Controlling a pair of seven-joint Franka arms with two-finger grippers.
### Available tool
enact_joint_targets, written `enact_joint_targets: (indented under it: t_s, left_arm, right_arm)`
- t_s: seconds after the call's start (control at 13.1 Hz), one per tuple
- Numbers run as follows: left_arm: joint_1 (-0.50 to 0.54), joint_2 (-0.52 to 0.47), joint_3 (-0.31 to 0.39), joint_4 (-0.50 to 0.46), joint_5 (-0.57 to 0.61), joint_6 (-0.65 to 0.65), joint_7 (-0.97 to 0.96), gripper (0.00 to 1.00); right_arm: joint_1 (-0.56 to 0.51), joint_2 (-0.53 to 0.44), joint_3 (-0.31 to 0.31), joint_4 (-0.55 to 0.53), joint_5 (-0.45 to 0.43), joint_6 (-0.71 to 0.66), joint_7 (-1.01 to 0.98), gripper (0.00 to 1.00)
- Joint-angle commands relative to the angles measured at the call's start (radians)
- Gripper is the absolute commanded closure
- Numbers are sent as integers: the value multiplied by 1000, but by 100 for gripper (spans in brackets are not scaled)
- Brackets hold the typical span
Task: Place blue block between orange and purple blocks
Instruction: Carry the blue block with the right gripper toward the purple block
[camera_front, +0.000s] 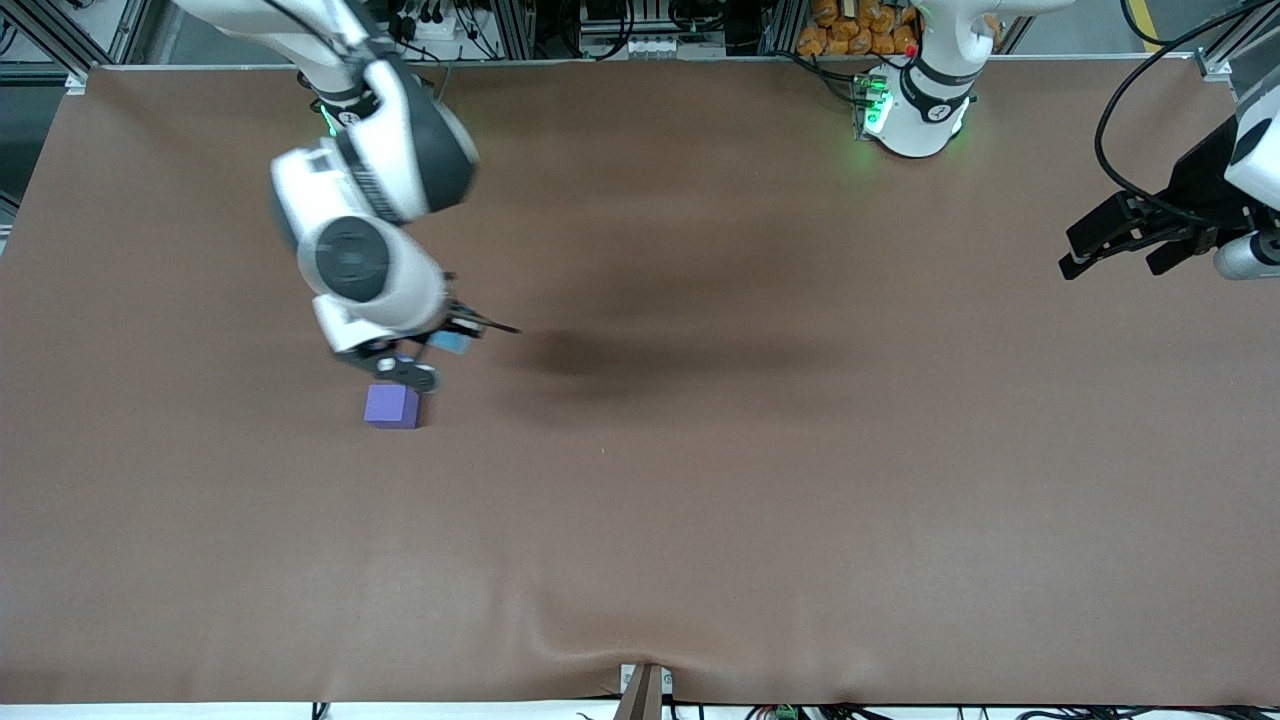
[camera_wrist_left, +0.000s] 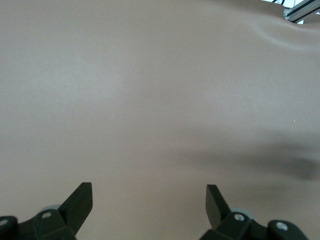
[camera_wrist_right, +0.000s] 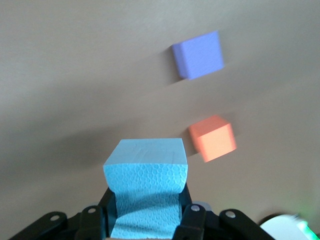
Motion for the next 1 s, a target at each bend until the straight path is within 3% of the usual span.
enact_joint_targets:
  t_s: [0.0,0.54,0.92]
  left_arm:
    - [11,-36,-2,-29,-16,1,27,0]
    - [0,-34,-6,-52,39,-33,42,0]
    - [9,-38,-92,-56,106,-82,72,0]
  right_arm:
    - [-73,-137,18,-227,-5,139,-184,96]
    - [-113,-168,-51,-502,-7,518,-415,96]
    - [-111,-154,-79,-522,-7,579,-416,96]
